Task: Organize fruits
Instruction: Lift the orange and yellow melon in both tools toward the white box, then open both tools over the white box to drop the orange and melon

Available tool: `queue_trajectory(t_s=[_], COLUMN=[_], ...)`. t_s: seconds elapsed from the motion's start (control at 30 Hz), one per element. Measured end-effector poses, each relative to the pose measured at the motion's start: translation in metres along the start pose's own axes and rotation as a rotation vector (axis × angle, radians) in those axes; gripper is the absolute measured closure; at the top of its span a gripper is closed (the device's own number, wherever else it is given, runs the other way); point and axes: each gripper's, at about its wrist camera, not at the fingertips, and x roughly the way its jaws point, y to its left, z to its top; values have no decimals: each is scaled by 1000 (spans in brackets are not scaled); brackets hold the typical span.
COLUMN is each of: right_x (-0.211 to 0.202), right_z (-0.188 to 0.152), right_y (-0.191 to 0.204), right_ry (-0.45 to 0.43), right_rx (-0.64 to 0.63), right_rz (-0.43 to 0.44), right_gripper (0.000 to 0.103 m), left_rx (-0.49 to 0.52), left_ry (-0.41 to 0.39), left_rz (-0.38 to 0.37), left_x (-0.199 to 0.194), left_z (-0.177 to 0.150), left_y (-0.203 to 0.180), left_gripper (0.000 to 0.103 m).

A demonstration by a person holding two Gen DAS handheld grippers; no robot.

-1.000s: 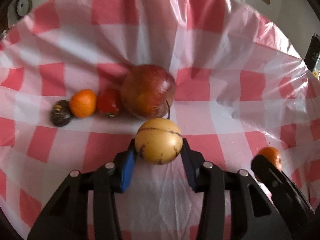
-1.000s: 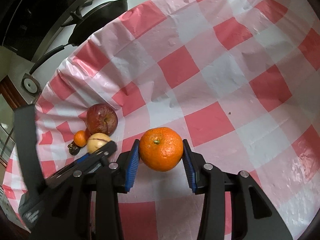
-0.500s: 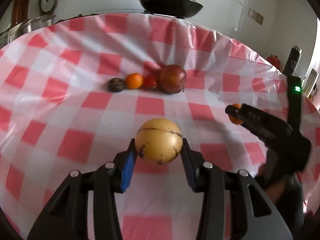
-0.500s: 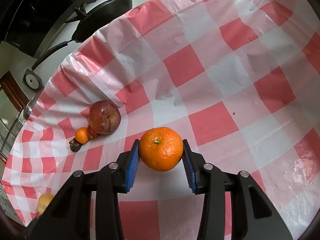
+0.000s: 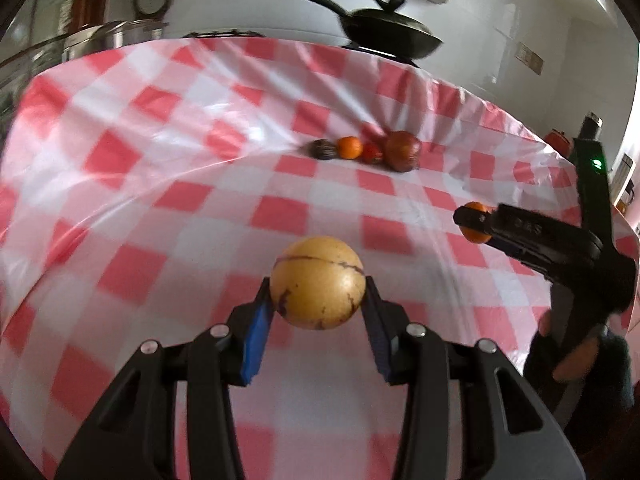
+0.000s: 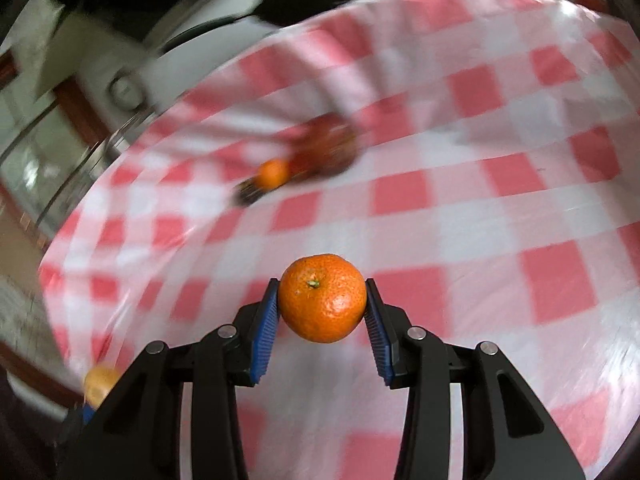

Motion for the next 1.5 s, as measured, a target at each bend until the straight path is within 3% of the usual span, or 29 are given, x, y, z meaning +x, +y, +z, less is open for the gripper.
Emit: queue_trajectory(t_s=[0.27, 0.57, 0.8, 1.0, 1.17, 1.5], right_x=[-13, -36, -67, -93, -102, -35], right_z=[-73, -179, -261, -327, -378, -463], right_y=[110, 229, 298, 330, 347, 339], right_ry=[85, 180, 215, 250, 302, 518], right_rx=[-241, -569, -825, -1025, -1181, -1353], right_rz=[167, 345, 479, 596, 672, 565], right_gripper=[62, 62, 62, 62, 62, 62], left_rx=[-92, -232, -341, -419, -506, -667], left_ry=[-24, 1, -3, 58, 147, 300], left_rz=[93, 267, 404, 497, 528, 569], left_x=[-62, -137, -198, -225, -218, -192], left_z=[-37, -104, -152, -205, -252, -333], left_y=[67, 152, 202, 235, 260, 302], left_gripper=[59, 59, 59, 59, 59, 59])
